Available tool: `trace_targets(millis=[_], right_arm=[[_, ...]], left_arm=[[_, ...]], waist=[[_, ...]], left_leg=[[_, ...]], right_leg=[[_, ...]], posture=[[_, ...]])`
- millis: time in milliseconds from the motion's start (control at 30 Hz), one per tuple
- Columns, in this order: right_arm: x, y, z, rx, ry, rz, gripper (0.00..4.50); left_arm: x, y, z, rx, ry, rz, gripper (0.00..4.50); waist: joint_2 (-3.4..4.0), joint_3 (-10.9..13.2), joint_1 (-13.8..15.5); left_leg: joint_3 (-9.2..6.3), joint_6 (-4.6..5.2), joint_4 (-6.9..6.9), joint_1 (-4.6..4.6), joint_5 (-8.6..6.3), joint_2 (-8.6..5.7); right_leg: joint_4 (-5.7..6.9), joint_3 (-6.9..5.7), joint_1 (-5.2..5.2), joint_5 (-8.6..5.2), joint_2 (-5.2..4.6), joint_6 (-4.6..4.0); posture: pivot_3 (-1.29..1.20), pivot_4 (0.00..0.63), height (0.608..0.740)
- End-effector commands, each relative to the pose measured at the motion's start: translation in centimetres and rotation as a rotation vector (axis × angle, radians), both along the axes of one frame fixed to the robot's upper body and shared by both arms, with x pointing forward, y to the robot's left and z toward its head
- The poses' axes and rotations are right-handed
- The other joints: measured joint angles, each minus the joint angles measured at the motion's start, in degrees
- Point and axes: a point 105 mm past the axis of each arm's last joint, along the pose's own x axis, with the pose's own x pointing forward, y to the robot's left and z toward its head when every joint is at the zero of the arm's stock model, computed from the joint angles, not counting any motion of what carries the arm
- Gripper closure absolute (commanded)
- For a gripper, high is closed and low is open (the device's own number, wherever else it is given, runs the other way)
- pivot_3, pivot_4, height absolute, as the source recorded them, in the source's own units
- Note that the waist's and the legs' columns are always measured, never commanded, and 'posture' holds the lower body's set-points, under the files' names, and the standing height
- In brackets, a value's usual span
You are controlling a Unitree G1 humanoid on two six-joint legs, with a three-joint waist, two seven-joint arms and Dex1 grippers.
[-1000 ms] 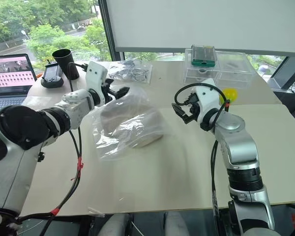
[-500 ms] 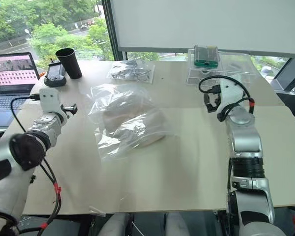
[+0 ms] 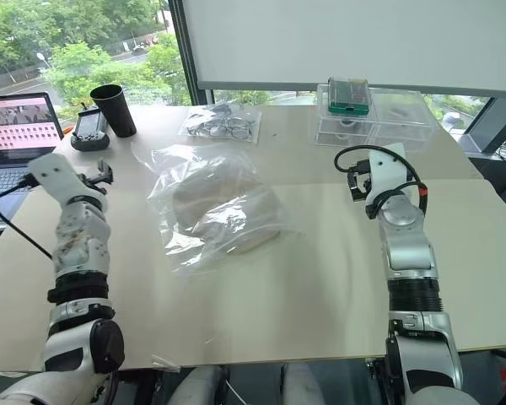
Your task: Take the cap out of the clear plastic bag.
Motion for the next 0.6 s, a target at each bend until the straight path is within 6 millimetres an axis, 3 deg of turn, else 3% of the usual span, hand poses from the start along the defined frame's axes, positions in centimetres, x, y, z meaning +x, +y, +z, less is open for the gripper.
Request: trace_targets(millis=[33, 133, 233, 433, 600], right_arm=[[-0.4, 0.7, 0.9, -0.021, -0.053, 0.025, 0.00], [-0.6, 0.9, 0.6, -0.013, -0.047, 0.032, 0.00], [-0.7, 1.1, 0.3, -0.010, -0.040, 0.042, 0.00], [-0.6, 1.1, 0.2, -0.008, -0.037, 0.041, 0.00], [-0.6, 1.0, 0.3, -0.009, -0.037, 0.038, 0.00]], left_arm=[[-1.1, -3.2, 3.1, 0.062, -0.122, -0.191, 0.21], [-2.5, -8.3, 3.6, 0.207, -0.113, -0.501, 0.21], [-5.6, -12.8, 2.0, 0.382, -0.024, -0.811, 0.21], [-10.4, -16.3, -0.3, 0.629, 0.099, -1.130, 0.21], [-11.7, -17.0, -0.5, 0.684, 0.119, -1.208, 0.21]], waist=[[0.00, 0.00, 0.05], [0.00, 0.00, -0.05], [0.03, -0.01, -0.16], [0.04, -0.01, -0.31], [0.09, 0.00, -0.10]], left_leg=[[0.01, 0.00, 0.00, 0.05, 0.00, 0.00], [0.01, 0.00, 0.00, 0.00, 0.00, 0.02], [0.04, 0.00, -0.01, -0.02, 0.00, 0.02], [0.24, 0.01, -0.02, 0.20, -0.01, 0.30], [0.33, 0.01, -0.02, 0.25, 0.00, 0.68]], right_leg=[[-0.02, 0.00, 0.06, 0.00, 0.00, 0.00], [-0.06, 0.01, 0.03, 0.00, 0.03, 0.00], [-0.05, 0.06, -0.02, -0.01, 0.04, -0.01], [-0.06, 0.28, 0.04, 0.05, 0.38, -0.23], [-0.24, 0.34, 0.08, 0.14, 0.79, -0.46]], posture=[[0.00, 0.150, 0.740], [0.00, 0.150, 0.740], [0.00, 0.150, 0.740], [0.00, 0.150, 0.740], [0.00, 0.150, 0.740]])
